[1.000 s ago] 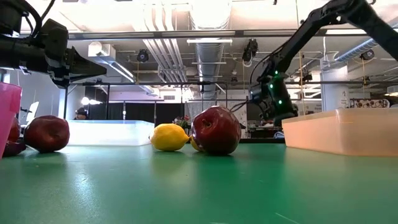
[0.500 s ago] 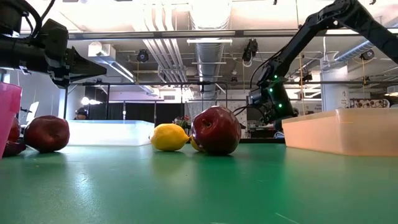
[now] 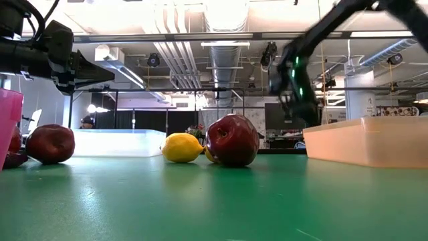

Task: Sort produce into baskets
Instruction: Put the small eggplant into the orange transparent bin

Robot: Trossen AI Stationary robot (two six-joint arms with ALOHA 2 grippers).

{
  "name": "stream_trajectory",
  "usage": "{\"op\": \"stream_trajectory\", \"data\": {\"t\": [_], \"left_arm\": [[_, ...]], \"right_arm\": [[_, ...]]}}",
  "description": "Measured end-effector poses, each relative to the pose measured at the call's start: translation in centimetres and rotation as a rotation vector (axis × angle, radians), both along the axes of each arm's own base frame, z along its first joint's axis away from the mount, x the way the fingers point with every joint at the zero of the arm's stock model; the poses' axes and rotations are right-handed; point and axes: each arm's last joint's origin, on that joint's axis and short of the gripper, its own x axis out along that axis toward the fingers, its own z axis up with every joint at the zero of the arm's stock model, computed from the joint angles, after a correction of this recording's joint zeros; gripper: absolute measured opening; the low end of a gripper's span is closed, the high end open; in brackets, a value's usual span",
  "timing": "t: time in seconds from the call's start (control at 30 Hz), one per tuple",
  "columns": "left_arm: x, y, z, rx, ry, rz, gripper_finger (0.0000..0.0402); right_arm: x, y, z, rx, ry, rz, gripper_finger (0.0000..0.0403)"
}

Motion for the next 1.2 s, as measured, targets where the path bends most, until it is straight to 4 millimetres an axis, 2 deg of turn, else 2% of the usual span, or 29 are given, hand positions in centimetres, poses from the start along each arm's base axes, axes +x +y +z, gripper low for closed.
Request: {"op": "stream_trajectory", "data": {"t": [0.17,0.27,0.33,0.4,0.53,0.67,0.83,1.2], "left_arm": [[0.0,0.0,0.0,0.0,0.0,0.0,0.0001],[0.0,0.0,0.0,0.0,0.0,0.0,0.0001],[0.0,0.0,0.0,0.0,0.0,0.0,0.0001],[0.0,0.0,0.0,0.0,0.0,0.0,0.0001],[0.0,0.0,0.0,0.0,0.0,0.0,0.0001],[0.0,0.0,0.0,0.0,-0.001,0.0,0.0001],[0.0,0.0,0.0,0.0,0.0,0.0,0.0001],[0.0,0.0,0.0,0.0,0.0,0.0,0.0001]], "right_arm": [[1.6,8.0,6.6,0.042,-0.319,0.014,0.0101],[1.9,13.4,8.8,0.016,-0.396,0.052,0.0094],[1.5,16.6,9.4,0.001,-0.415,0.085,0.0092],[0.8,19.2,9.1,-0.024,-0.409,0.095,0.0093],[-0.9,23.0,7.6,-0.04,-0.388,0.087,0.0096],[-2.7,25.1,5.5,-0.045,-0.36,0.074,0.0096],[-3.9,25.7,3.6,-0.039,-0.315,0.08,0.0097],[-3.9,25.7,3.6,-0.032,-0.308,0.122,0.0098]]}}
